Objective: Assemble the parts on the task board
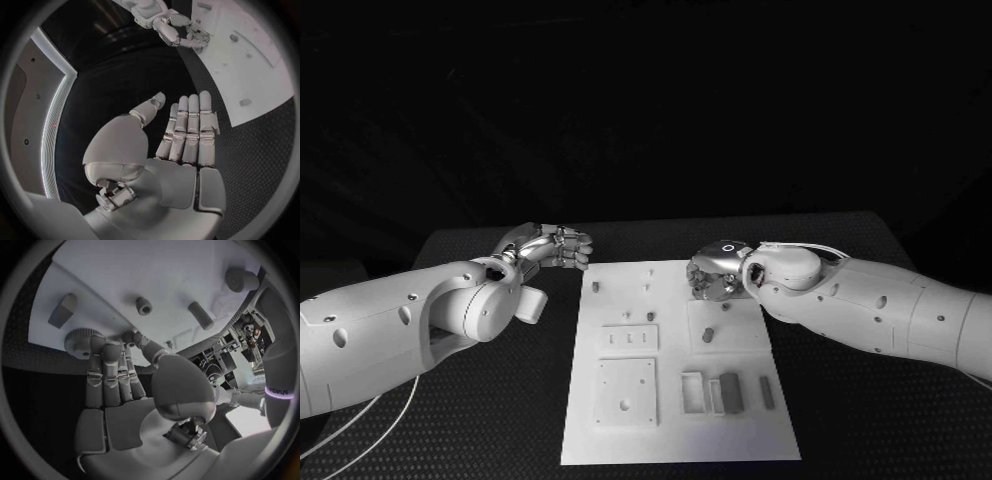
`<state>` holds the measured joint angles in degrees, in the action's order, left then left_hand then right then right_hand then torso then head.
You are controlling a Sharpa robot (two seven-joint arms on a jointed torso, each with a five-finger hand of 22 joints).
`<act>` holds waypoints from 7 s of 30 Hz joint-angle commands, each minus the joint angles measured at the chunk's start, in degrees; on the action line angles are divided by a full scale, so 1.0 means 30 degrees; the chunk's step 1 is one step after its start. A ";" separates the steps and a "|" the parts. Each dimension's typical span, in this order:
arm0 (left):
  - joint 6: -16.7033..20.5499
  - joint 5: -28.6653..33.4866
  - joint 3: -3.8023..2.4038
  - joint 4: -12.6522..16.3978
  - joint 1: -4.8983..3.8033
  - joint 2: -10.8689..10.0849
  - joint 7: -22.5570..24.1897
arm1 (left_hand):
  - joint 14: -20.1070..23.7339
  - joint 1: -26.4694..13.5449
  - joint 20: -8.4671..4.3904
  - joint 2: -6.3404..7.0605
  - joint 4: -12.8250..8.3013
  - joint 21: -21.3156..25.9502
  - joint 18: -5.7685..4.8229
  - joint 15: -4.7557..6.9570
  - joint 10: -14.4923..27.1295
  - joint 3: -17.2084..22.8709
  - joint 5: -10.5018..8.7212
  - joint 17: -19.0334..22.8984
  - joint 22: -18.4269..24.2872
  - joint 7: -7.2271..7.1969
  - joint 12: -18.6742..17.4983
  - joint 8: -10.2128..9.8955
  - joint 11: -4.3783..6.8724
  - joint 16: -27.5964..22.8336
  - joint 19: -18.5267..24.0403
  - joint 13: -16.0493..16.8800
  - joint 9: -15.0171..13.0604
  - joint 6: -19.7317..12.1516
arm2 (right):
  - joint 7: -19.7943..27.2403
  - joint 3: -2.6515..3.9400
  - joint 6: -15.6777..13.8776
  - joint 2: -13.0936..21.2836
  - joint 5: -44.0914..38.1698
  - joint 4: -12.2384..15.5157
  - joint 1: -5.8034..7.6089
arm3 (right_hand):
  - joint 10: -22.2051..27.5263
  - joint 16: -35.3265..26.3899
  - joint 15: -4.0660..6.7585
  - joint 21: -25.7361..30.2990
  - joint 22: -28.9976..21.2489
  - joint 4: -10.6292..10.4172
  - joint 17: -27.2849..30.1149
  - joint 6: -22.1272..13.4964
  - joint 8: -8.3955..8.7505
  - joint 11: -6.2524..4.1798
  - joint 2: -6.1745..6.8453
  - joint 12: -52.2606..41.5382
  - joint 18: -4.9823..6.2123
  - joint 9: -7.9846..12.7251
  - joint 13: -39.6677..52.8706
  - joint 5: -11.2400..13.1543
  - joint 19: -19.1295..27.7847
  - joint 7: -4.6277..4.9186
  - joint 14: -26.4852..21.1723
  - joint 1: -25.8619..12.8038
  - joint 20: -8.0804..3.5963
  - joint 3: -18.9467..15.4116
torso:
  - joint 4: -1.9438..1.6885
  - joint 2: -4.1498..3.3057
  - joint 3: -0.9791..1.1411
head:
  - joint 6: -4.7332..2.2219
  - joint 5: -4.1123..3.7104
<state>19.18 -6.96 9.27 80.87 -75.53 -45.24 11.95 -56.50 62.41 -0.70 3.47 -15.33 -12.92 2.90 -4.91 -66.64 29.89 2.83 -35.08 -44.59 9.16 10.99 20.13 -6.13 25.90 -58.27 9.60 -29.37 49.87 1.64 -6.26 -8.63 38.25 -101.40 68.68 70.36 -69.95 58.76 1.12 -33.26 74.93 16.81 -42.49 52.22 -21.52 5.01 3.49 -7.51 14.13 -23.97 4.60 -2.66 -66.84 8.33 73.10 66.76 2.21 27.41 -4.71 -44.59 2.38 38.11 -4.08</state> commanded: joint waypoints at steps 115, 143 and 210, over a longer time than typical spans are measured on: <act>-0.0289 -0.0076 -0.0036 0.0005 -0.0419 0.0557 0.0000 | -0.0134 -0.0220 0.0045 0.0107 0.0034 0.0127 0.0343 -0.0090 -0.0033 0.0005 0.0121 -0.0266 -0.0134 0.0151 -0.0313 -0.0240 -0.0130 -0.0364 0.0022 0.0092 0.0034 0.0003 | -0.3494 -0.0326 -0.4028 -0.5363 -0.5188 -0.3132 -0.0044 | -0.2407 0.2239 0.0870 -0.3099 0.0465 -0.0051 -0.0351 0.2210 -0.0457 -0.0800 0.0450 -0.0237 0.0291 -0.0442 0.0800 -0.0075 0.0020 -0.0694 0.0237 0.0013 -0.0746 0.3903 | -0.0049 -0.0383 0.0098 | -0.0317 0.0729; -0.0287 -0.0076 -0.0037 0.0062 -0.0541 0.0519 -0.0044 | -0.0135 -0.0242 0.0051 0.0142 0.0031 0.0147 0.0344 -0.0097 -0.0036 -0.0002 0.0118 -0.0323 -0.0157 0.0159 -0.0360 -0.0271 -0.0136 -0.0429 0.0034 0.0108 0.0032 -0.0007 | -0.2904 -0.0619 -0.4903 -0.5579 -0.3562 -0.3873 -0.0051 | 0.0434 0.1621 -0.0287 -0.2907 0.0342 -0.0655 0.0395 -0.0918 0.1317 0.0403 0.2340 0.1338 0.0291 0.0225 0.0202 -0.0083 0.0803 0.0319 -0.0432 -0.0813 -0.0362 0.4162 | -0.0003 -0.0396 0.0087 | -0.0289 0.0798; -0.0987 0.0049 -0.0006 -0.0209 -0.0571 0.0215 0.0267 | -0.0142 -0.0222 0.0073 0.0255 -0.0022 0.0218 0.0345 -0.0116 -0.0044 0.0005 0.0105 -0.0516 -0.0228 0.0228 -0.0509 -0.0411 -0.0159 -0.0634 0.0066 0.0162 0.0037 -0.0132 | -0.1042 0.0487 0.0316 -0.0022 0.4097 -0.1929 0.0884 | 0.4589 0.9553 0.1030 -0.6854 0.0436 -0.2451 -0.4728 -0.1625 0.0542 -0.1073 0.3553 -2.1511 0.0291 -0.0805 2.0969 -0.0074 0.0742 -0.0081 -0.1029 -0.1482 -0.1177 0.3374 | 0.0521 -0.0323 0.0349 | -0.0548 0.0550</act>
<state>17.10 -6.93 9.30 80.11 -77.17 -44.71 12.17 -56.70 61.96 -0.70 3.92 -15.33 -12.47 2.93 -5.11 -66.84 29.89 2.83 -36.57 -45.18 9.40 9.66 19.25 -6.33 24.35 -58.26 10.01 -29.29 49.62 -2.74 -4.76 -9.60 38.37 -89.80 62.92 73.16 -56.53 87.18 4.24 -53.58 74.91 9.40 -56.63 44.99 -19.64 1.86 14.59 -71.78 13.82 -26.33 67.56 -2.84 -64.79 7.07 69.69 62.45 -1.03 37.17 -3.11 -45.59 3.41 36.35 -2.38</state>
